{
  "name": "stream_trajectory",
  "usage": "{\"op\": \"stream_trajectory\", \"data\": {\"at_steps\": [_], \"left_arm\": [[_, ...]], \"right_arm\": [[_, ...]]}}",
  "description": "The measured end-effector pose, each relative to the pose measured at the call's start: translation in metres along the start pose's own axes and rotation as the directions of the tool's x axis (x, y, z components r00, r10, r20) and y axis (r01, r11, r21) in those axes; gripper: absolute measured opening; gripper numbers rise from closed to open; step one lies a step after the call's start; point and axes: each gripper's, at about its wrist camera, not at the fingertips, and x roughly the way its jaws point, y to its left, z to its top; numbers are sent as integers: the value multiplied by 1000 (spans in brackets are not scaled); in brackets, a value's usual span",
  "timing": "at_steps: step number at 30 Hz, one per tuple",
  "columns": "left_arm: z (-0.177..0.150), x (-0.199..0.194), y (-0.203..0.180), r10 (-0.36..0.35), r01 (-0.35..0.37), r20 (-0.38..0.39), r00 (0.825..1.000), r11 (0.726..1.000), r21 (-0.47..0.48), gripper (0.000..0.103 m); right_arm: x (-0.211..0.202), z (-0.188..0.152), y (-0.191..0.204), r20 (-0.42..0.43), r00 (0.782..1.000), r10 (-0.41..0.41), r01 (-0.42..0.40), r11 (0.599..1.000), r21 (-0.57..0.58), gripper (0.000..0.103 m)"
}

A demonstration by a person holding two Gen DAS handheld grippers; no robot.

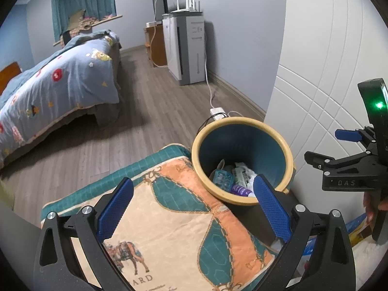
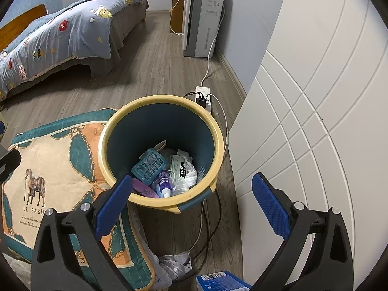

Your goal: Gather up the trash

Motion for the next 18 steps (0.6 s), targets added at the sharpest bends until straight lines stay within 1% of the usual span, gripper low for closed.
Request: {"op": "stream_trajectory", "data": {"at_steps": [9,14,18], "left_arm": [[0,1,0,-5,5,-7,1000,1000,2,98],[-1,0,-2,-6,6,-4,1000,1000,19,98],[-2,0,-3,-26,26,-18,1000,1000,17,98]], "right_arm": [[2,-1,-1,-3,1000,-7,7,1000,5,97],[1,-1,1,-8,1000,-10,10,1000,2,97],[0,-1,0,-8,1000,-12,12,1000,9,97]]}}
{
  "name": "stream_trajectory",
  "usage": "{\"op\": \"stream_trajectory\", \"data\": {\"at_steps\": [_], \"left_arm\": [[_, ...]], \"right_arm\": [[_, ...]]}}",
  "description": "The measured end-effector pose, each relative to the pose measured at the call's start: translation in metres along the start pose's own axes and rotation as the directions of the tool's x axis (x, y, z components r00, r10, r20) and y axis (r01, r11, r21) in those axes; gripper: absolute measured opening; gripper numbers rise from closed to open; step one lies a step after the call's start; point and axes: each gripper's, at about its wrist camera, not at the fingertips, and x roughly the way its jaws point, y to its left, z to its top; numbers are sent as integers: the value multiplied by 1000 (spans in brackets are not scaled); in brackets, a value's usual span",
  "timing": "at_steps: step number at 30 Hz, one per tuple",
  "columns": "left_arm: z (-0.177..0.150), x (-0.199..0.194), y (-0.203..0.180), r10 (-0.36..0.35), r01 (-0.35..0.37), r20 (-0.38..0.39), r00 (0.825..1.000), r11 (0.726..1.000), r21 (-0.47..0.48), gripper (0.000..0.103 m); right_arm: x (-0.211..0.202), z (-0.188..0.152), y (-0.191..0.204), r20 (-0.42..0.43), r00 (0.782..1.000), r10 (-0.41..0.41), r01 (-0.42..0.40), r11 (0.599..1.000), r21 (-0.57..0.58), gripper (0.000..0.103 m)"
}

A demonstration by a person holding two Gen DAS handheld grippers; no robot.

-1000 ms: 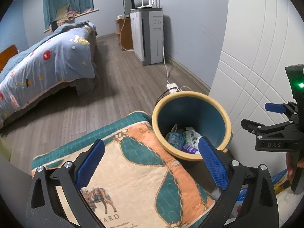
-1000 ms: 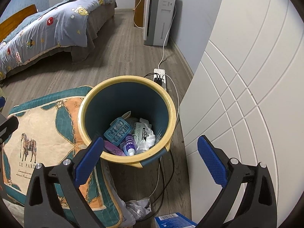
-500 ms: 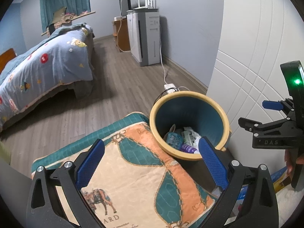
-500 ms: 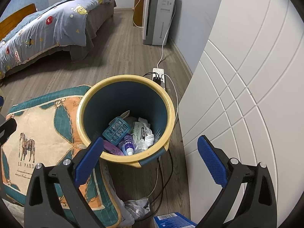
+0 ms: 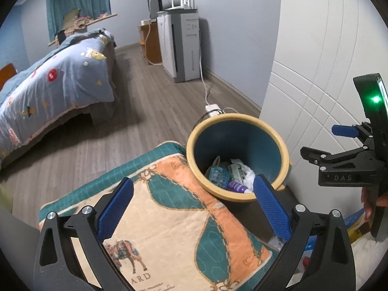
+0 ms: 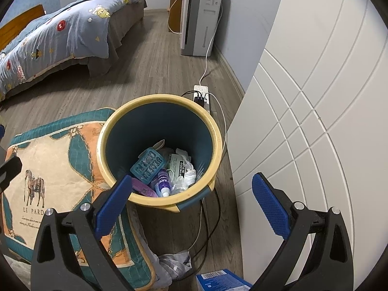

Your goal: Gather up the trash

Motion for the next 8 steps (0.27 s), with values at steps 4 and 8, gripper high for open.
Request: {"op": "stream_trajectory", "data": {"at_steps": [4,8], "left_arm": [[0,-6,1,17,-17,5,1000,1000,9,98],[-3,-12,6,32,-32,6,999,999,1,98]], "right_arm": [[-2,-1,1,-3,1000,-8,8,1000,5,97],[-5,0,4,-21,1000,-19,19,1000,19,97]]}}
